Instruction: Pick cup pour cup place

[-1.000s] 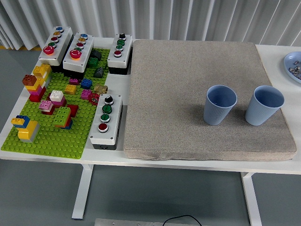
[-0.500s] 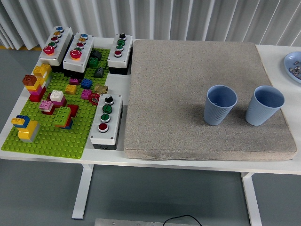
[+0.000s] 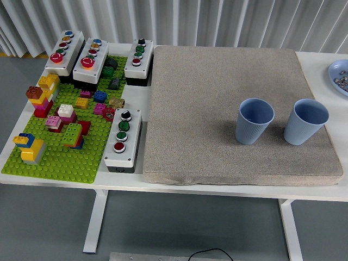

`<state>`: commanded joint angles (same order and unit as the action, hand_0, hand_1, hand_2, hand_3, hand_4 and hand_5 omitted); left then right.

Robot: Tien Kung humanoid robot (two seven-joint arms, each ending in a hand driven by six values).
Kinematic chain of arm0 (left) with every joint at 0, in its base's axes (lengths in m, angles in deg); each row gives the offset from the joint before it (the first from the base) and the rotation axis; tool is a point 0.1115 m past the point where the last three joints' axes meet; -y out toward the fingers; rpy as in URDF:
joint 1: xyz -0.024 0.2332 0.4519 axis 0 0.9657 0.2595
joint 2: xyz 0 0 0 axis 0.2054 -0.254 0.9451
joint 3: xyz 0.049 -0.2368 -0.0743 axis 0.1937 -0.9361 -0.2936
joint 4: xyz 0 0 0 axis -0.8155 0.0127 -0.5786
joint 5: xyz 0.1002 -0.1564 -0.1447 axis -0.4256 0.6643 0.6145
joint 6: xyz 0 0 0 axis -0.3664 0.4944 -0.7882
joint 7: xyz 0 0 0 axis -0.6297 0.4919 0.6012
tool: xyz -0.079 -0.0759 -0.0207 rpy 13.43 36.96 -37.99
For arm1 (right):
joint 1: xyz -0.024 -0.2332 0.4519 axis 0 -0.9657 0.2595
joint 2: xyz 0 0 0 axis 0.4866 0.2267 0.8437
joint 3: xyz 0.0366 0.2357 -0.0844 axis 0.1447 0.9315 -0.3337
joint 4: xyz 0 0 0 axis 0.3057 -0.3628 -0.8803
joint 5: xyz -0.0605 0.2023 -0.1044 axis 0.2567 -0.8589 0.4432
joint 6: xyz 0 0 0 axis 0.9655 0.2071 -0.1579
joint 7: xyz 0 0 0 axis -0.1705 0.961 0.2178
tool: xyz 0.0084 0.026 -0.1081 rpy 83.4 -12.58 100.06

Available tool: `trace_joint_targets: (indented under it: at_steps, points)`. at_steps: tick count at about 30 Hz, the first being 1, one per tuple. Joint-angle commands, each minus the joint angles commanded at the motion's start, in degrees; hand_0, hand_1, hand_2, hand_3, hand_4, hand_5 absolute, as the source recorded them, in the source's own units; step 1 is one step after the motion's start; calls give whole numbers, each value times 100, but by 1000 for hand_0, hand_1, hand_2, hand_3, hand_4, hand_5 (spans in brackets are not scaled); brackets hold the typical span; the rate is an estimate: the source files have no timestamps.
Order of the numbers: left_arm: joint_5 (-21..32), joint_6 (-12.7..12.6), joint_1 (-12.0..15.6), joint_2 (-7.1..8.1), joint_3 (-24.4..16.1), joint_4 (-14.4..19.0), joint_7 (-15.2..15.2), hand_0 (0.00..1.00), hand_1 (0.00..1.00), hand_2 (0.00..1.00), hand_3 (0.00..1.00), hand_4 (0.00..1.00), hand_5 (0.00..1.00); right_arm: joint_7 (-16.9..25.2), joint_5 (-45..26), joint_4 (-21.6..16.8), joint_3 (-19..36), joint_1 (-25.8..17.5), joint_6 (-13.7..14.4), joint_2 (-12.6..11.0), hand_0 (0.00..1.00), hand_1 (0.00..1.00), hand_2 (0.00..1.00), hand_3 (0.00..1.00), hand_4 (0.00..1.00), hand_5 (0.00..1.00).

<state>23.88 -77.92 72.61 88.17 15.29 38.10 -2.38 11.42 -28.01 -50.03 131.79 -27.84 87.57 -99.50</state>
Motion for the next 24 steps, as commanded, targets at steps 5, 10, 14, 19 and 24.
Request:
trace_joint_targets:
  at_steps: [5, 10, 14, 19, 24]
  points:
    - [21, -2, -8, 1, 8, 0, 12, 712, 730, 792, 644, 511, 934, -7, -17, -21, 13, -4, 0, -12, 943, 865, 915, 932, 771, 998]
    - [60, -3, -4, 0, 41, 0, 18, 712, 730, 792, 645, 511, 934, -17, -13, -28, -3, -2, 0, -14, 943, 864, 915, 930, 770, 998]
    - [99, -3, -3, -3, 84, 0, 23, 712, 730, 792, 645, 512, 935, -19, -10, -28, -39, -1, 0, -1, 943, 865, 915, 930, 767, 998]
    - [142, -3, 13, -4, 126, 0, 22, 712, 730, 792, 645, 512, 935, -24, -13, -33, -84, -9, 0, 12, 943, 865, 915, 930, 767, 998]
    - [114, -3, 27, -3, 98, 0, 14, 712, 730, 793, 647, 512, 936, -29, -20, -36, -88, -15, 0, 13, 943, 863, 915, 930, 765, 998]
